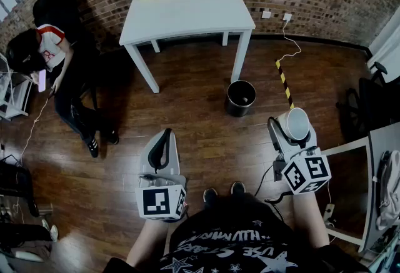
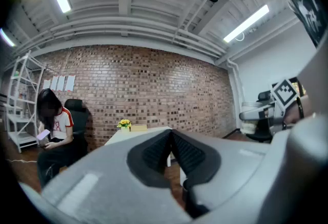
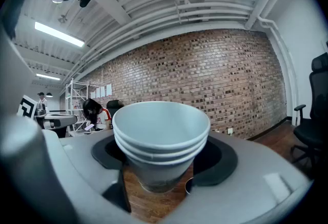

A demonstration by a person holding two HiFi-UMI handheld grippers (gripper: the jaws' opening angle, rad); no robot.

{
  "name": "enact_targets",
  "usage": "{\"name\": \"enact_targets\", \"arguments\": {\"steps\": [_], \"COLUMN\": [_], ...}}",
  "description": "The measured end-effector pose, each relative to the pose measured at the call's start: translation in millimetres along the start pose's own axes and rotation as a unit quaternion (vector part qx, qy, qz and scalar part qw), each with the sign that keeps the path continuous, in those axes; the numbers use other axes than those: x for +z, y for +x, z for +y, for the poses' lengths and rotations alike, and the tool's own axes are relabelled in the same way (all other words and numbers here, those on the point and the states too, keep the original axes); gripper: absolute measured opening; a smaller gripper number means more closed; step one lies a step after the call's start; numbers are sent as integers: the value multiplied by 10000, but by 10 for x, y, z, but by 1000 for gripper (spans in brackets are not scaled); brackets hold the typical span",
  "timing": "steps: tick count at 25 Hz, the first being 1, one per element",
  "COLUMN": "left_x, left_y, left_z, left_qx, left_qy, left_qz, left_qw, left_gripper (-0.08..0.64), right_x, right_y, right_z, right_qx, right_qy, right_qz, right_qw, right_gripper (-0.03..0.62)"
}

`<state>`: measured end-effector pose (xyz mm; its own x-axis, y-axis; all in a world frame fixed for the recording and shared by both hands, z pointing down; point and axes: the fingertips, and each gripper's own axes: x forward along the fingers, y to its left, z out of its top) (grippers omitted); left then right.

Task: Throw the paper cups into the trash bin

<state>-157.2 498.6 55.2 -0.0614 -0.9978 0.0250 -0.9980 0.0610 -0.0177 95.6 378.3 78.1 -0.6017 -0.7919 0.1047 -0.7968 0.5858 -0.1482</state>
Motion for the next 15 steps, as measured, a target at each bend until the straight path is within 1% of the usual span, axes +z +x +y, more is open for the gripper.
{"name": "enact_targets", "arguments": {"steps": [3,5,9,15], "left_x": [99,139,144,146], "left_y": [-15,11,75,312], "left_z": [136,218,289,264], "left_qx": [108,136,160,291], "left_qy": [91,130,118,228], "left_qz": [-300,-427,-427,-422], "left_qw": [9995,9989,9989,9984], "left_gripper": [5,5,5,5], "right_x": [-18,-52,-87,-18], "right_y": [55,112,181,474], "right_z": [81,143,195,-121], "right_qx": [-19,7,93,33], "right_qy": [-70,-125,-178,-111], "right_qz": [-28,-2,62,-118], "right_qw": [10000,9999,9998,9999], "right_gripper": [347,347,347,347]}}
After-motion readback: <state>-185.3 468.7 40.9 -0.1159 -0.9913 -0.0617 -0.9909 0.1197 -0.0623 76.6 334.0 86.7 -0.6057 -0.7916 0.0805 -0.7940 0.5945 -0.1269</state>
